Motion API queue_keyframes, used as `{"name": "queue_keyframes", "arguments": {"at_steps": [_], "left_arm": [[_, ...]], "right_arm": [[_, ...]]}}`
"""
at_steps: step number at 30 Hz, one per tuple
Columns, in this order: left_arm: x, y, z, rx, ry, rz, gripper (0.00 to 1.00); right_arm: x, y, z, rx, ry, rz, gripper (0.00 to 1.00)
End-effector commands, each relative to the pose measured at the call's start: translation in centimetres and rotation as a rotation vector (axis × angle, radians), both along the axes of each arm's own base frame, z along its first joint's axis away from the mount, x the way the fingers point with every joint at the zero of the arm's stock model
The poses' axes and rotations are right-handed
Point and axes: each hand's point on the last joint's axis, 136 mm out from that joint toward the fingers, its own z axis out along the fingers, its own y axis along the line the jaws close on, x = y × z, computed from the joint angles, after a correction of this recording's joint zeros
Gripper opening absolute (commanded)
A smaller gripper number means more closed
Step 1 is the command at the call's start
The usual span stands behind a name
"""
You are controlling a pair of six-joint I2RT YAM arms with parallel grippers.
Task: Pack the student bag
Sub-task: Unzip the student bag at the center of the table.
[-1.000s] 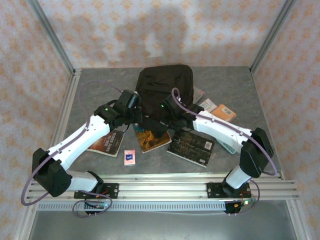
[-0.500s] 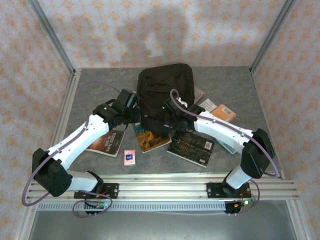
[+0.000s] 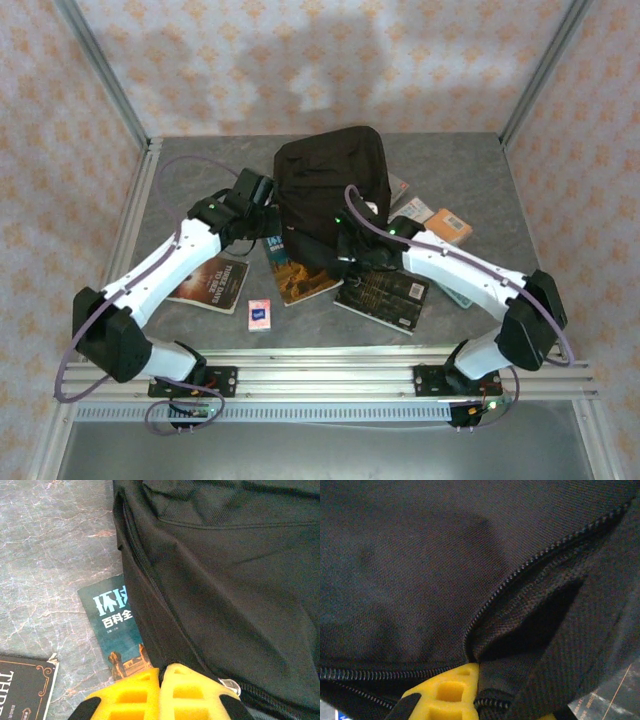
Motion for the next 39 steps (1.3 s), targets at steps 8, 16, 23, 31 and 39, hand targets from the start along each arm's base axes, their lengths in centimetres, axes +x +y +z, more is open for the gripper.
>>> {"name": "queue_keyframes", "arguments": {"at_steps": [8,16,23,31,39], "left_arm": [[3.9,5.3,0.4,0.134,-0.040,0.171,0.00],[4.6,6.5,0.2,0.130,-0.033,0.204,0.00],[7.2,7.5,-0.1,0.148,-0.017,0.242,0.00],[9.5,9.1,0.2,0.170,-0.019,0.286,0.00],[11.9,9.8,-0.7,0.147,-0.011,0.306,0.00]], "right_arm": [[-2.6,-5.0,-1.7,-0.216,0.050,0.058,0.00],[-2.2,-5.8,-1.4,-0.250,0.037,0.059,0.00],[-2.4,-5.8,-1.2,-0.248,0.029,0.098,0.00],[-2.7,-6.4,-1.0,-0.264,0.025,0.106,0.00],[-2.6,-6.6,-0.8,-0.255,0.027,0.124,0.00]]}}
